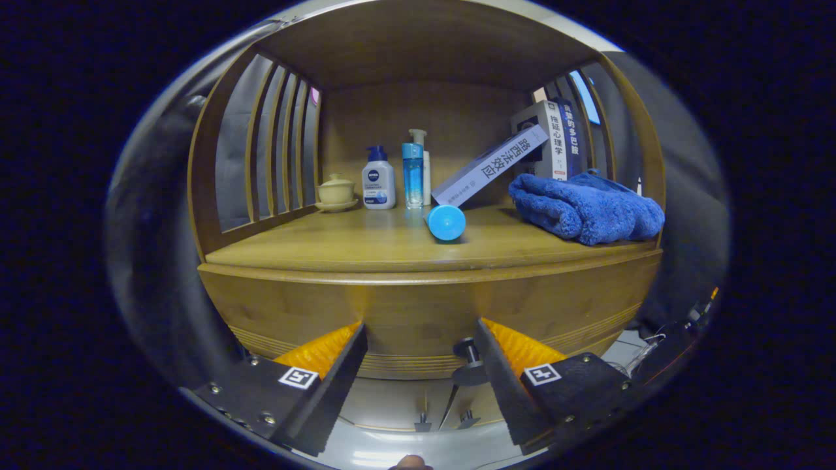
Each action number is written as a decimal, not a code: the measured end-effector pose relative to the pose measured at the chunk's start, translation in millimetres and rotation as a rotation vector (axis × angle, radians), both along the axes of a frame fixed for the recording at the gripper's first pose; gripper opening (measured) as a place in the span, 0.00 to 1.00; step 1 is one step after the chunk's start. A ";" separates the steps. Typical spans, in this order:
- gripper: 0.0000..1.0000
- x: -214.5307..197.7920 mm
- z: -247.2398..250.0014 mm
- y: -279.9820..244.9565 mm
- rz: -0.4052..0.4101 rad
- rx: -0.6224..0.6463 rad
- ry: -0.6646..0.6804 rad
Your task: Pull open the drawer, take out the items inside it, and place them on the countertop above the cabinet.
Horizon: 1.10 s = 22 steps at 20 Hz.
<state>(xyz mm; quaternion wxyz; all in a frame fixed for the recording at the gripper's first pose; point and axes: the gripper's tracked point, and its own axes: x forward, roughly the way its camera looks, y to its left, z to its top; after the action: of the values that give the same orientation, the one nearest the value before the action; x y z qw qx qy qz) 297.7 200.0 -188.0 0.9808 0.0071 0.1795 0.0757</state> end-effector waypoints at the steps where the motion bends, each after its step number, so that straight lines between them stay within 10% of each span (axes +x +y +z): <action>1: 0.99 -0.1 -0.5 -0.1 0.001 -0.004 -0.001; 22: 0.99 -62.8 119.1 -61.5 -0.065 0.013 -0.174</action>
<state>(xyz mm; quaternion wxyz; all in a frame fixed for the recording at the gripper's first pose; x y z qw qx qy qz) 234.8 138.5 -68.8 0.9946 0.0125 0.0926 0.0454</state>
